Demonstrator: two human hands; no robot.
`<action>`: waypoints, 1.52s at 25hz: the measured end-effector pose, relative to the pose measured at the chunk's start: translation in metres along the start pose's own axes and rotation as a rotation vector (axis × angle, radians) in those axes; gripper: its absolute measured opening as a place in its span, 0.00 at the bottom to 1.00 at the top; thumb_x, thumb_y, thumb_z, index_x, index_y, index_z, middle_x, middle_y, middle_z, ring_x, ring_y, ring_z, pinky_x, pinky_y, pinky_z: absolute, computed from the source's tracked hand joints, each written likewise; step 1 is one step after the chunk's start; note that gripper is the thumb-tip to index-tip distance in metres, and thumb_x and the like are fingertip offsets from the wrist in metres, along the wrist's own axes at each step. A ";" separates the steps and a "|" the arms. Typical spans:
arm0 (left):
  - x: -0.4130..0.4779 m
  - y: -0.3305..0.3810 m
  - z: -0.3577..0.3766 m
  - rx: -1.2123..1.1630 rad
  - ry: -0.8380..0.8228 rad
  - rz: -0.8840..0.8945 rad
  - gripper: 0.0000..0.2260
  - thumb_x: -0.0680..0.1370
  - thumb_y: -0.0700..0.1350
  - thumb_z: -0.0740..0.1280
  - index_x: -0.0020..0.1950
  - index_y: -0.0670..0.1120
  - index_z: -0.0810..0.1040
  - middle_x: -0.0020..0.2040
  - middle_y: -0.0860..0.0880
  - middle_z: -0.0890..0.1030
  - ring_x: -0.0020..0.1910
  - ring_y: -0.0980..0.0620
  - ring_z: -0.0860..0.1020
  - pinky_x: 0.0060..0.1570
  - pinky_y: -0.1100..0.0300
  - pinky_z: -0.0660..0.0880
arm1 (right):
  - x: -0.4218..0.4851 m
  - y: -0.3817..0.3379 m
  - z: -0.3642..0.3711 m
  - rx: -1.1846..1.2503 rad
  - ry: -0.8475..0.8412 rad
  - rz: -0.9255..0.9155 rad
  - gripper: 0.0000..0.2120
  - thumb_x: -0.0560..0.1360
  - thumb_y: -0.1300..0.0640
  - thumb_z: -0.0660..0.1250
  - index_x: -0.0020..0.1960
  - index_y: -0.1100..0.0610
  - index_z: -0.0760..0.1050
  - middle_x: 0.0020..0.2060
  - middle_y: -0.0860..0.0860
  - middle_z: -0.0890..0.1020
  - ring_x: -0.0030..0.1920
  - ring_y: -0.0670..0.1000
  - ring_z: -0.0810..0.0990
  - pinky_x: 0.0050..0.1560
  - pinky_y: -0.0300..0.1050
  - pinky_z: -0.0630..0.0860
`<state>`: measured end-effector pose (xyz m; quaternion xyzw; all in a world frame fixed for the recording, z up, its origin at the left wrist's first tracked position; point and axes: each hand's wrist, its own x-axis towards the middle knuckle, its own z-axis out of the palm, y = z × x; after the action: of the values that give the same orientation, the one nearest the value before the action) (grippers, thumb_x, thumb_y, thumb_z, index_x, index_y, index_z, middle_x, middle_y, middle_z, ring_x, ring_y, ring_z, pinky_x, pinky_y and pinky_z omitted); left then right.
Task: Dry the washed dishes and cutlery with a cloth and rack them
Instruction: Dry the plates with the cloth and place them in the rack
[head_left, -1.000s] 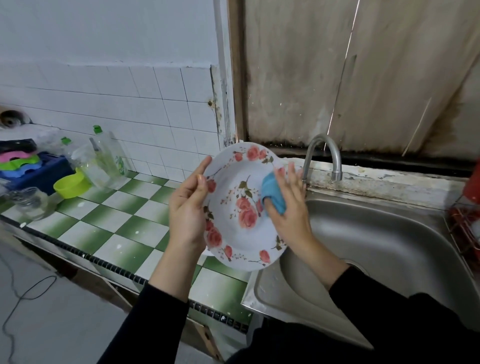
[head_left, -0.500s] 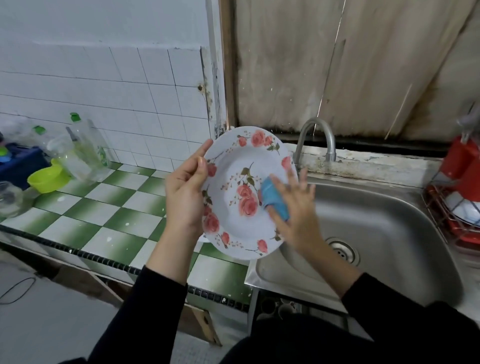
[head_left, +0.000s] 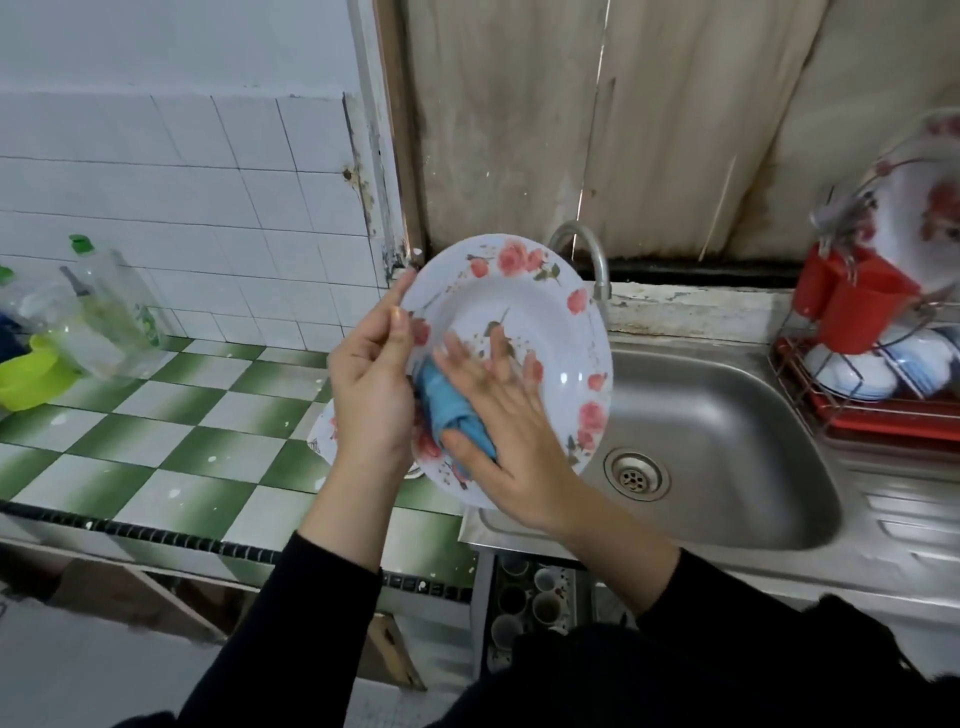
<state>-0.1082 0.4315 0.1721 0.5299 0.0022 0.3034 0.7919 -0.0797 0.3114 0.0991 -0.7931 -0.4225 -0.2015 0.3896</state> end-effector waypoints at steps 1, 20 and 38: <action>-0.001 0.001 0.001 0.023 0.018 0.025 0.12 0.82 0.38 0.59 0.46 0.43 0.82 0.57 0.49 0.83 0.54 0.55 0.81 0.49 0.64 0.77 | -0.014 0.011 -0.009 -0.101 -0.030 -0.004 0.28 0.80 0.45 0.56 0.77 0.50 0.55 0.77 0.44 0.56 0.79 0.53 0.42 0.75 0.62 0.35; -0.118 -0.068 0.192 -0.206 0.099 -0.268 0.12 0.83 0.38 0.58 0.58 0.36 0.79 0.49 0.60 0.84 0.52 0.56 0.82 0.54 0.54 0.79 | -0.171 0.049 -0.297 0.431 0.451 0.837 0.18 0.79 0.55 0.63 0.66 0.40 0.72 0.54 0.39 0.82 0.55 0.41 0.80 0.57 0.43 0.77; -0.191 -0.147 0.400 0.471 -0.616 -0.041 0.20 0.79 0.43 0.64 0.71 0.54 0.70 0.73 0.54 0.69 0.72 0.56 0.65 0.73 0.49 0.62 | -0.253 0.063 -0.437 -0.416 0.709 0.615 0.34 0.68 0.69 0.68 0.70 0.46 0.71 0.56 0.42 0.77 0.55 0.51 0.77 0.54 0.50 0.78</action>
<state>-0.0635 -0.0334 0.1628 0.7633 -0.1558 0.1053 0.6181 -0.1659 -0.1846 0.1756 -0.8244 0.0374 -0.4139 0.3843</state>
